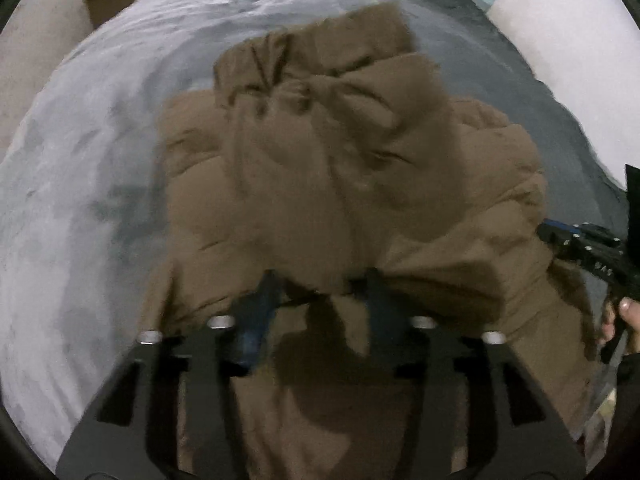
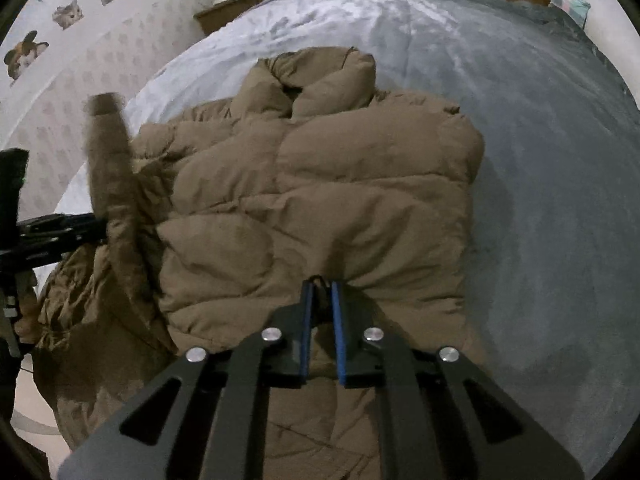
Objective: Fold large clothes
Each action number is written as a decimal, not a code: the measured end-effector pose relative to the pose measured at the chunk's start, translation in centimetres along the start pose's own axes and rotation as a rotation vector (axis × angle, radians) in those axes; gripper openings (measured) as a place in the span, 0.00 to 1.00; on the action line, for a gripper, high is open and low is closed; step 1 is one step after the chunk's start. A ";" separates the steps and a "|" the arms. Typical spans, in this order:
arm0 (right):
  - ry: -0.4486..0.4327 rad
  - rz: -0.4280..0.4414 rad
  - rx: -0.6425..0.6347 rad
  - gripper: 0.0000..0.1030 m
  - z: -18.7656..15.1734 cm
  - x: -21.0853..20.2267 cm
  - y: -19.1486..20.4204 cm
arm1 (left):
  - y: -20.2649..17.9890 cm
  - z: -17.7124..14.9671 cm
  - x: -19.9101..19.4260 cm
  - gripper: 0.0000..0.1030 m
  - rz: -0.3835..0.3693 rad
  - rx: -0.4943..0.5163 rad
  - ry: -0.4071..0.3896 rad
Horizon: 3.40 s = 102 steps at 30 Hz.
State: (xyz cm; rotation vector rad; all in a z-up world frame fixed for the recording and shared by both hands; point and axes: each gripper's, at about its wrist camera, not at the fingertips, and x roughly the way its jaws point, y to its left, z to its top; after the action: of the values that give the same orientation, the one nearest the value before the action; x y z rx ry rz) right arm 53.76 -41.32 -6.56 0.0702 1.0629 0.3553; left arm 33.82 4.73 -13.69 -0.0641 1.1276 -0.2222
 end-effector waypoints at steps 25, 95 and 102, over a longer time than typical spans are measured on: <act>-0.016 -0.054 0.139 0.38 1.5 -1.9 -5.4 | 0.0 9.6 -5.4 0.82 0.042 -0.033 0.001; -0.085 -0.132 0.117 0.06 1.4 1.8 -6.5 | 2.2 3.7 -5.3 0.08 0.207 0.117 -0.118; -0.159 -0.121 0.146 0.05 1.5 0.5 -6.6 | 2.3 7.3 -6.0 0.09 0.287 0.158 -0.186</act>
State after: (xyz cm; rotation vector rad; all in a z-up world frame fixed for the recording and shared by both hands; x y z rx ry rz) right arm 56.95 -47.16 -7.78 0.1612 0.9296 0.1597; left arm 38.32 7.78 -5.60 0.2126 0.9182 -0.0465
